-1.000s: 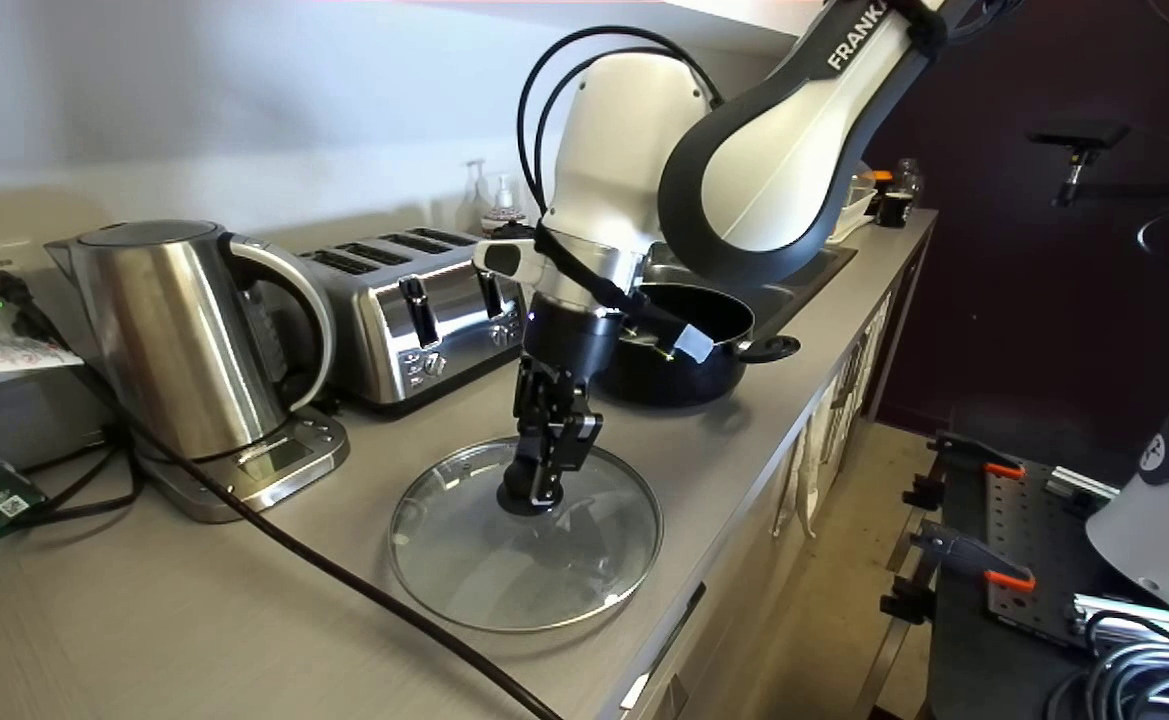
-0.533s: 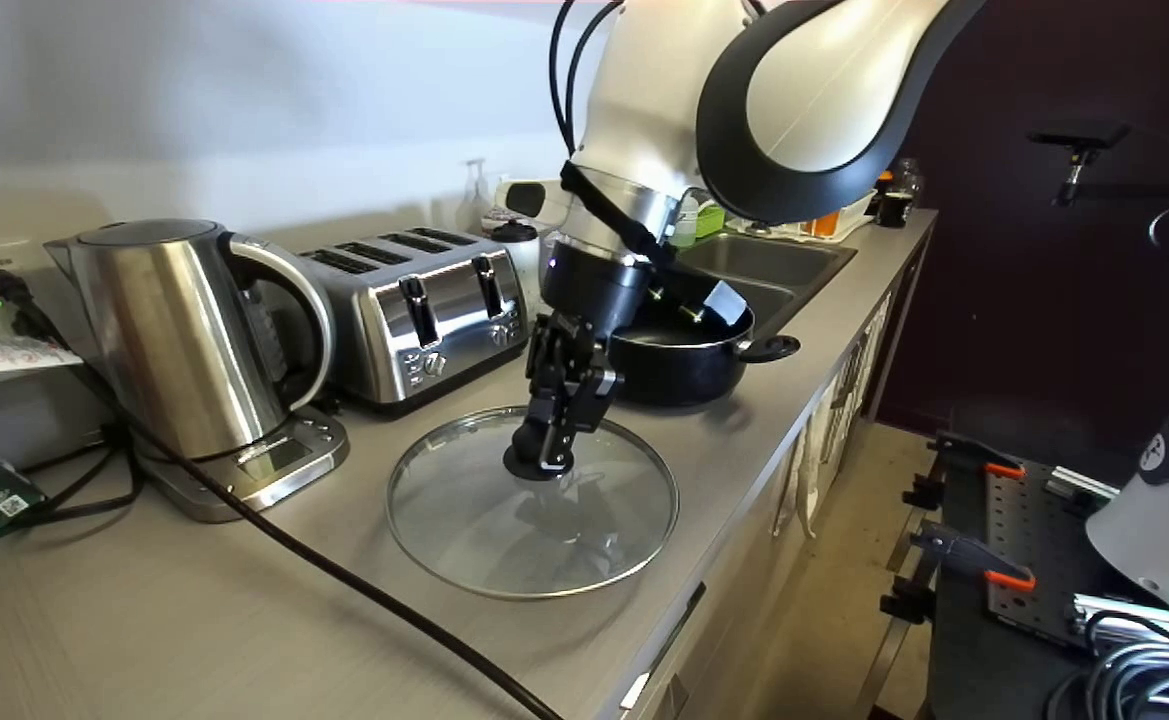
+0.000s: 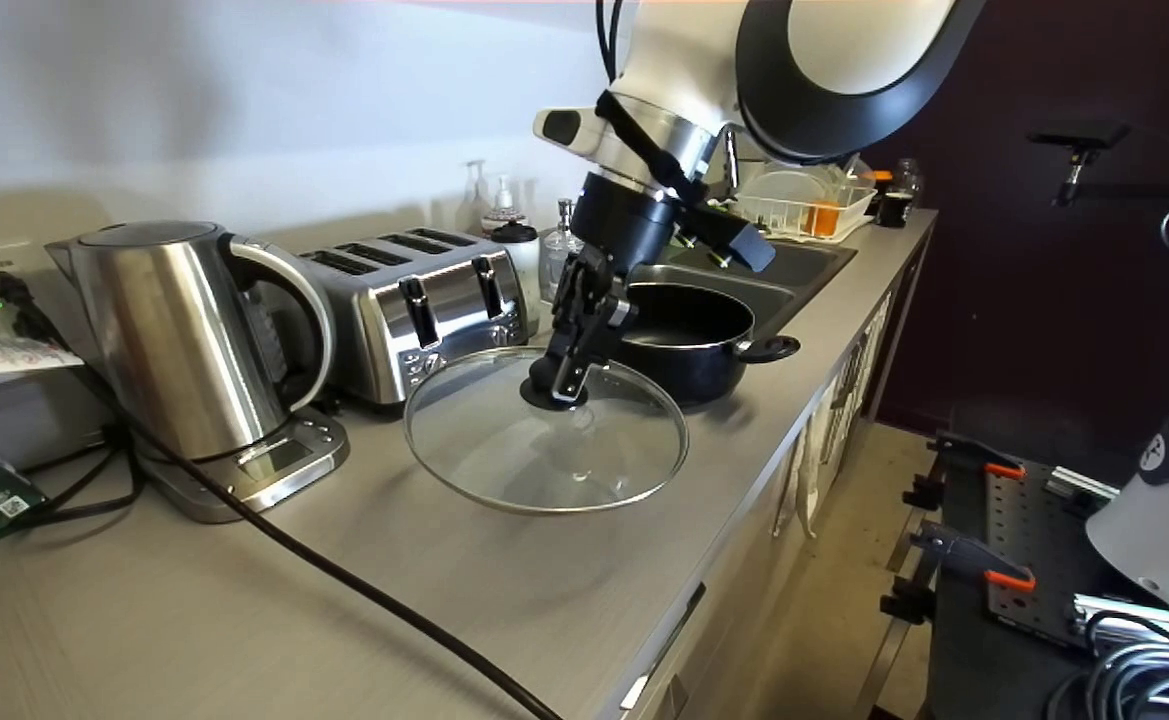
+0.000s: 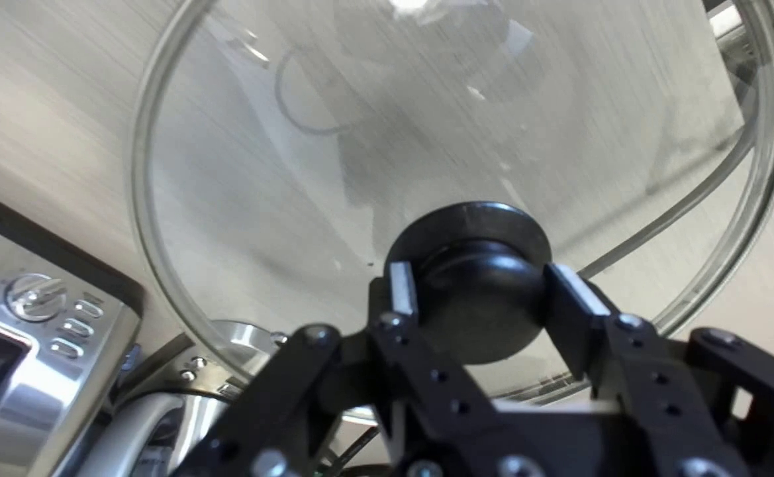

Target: Put the glass lid on the black pot

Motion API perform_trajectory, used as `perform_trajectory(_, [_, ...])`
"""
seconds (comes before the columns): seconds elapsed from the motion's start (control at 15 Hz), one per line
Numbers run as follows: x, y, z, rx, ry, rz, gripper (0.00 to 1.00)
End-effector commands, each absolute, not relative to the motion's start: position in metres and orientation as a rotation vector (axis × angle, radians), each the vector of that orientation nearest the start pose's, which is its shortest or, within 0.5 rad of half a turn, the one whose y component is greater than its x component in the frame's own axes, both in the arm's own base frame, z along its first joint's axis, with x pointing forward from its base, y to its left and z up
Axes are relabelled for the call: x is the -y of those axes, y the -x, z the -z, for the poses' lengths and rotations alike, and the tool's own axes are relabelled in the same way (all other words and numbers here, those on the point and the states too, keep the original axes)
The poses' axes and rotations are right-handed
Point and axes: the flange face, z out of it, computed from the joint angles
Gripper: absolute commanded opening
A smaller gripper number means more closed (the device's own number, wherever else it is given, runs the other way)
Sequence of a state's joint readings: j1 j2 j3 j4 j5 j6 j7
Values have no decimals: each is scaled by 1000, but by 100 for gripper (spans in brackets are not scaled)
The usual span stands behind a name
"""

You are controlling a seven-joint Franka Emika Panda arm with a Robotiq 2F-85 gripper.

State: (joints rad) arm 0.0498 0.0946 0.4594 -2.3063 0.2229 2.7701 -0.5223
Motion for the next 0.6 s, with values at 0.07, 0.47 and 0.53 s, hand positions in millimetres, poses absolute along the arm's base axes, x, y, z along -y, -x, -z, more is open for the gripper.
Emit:
perform_trajectory(0.07, [-233, -485, -378, 928, 2808, 666, 25])
perform_trajectory(0.47, [-203, -497, -393, 622, 2953, 719, 25])
perform_trajectory(0.53, [-199, -500, -395, 566, 2976, 725, 25])
